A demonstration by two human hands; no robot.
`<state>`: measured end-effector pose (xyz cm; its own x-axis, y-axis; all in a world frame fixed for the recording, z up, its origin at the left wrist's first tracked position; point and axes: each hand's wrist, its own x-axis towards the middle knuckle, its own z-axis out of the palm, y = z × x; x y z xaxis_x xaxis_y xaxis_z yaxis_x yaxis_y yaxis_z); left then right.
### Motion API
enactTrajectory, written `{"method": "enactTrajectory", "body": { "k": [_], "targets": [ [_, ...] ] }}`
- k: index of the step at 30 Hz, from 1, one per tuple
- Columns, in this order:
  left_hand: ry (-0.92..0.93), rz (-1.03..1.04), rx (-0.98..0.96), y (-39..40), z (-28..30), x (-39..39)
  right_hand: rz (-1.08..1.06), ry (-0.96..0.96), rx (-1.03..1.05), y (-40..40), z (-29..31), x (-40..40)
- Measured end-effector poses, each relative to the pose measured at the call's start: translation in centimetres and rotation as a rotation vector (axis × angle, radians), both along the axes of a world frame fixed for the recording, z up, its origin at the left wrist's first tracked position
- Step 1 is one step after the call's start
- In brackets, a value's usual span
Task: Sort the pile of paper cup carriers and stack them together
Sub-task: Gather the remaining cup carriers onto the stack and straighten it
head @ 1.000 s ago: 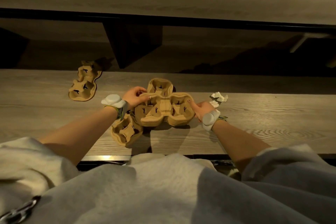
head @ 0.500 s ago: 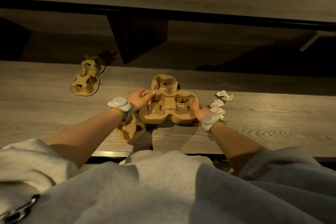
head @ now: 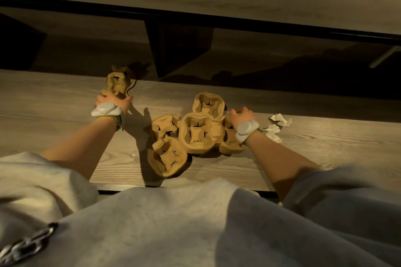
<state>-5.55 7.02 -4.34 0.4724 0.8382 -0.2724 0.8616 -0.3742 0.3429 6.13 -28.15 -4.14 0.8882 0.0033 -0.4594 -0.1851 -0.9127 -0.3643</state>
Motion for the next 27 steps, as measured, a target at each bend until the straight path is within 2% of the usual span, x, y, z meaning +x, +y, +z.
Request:
{"method": "enactTrajectory", "body": {
  "k": [6, 9, 16, 22, 27],
  "targets": [
    [0.067, 0.080, -0.044, 2.6, -0.8, 0.7, -0.029, -0.025, -0.174, 0.9, -0.6, -0.6],
    [0.107, 0.047, -0.059, 4.8, -2.5, 0.9, -0.022, -0.026, -0.167, 0.9, -0.6, -0.4],
    [0.169, 0.044, 0.010, 3.5, -1.0, 0.9, -0.001, 0.007, -0.118, 0.8, -0.8, 0.1],
    [0.170, -0.143, 0.048, 3.6, -0.9, -0.5, 0.021, 0.039, -0.113, 1.1, -0.4, 0.3],
    [0.278, -0.163, 0.021, 2.4, -1.6, -1.0, 0.038, 0.054, -0.101, 0.9, -0.1, 0.1]
  ]
}}
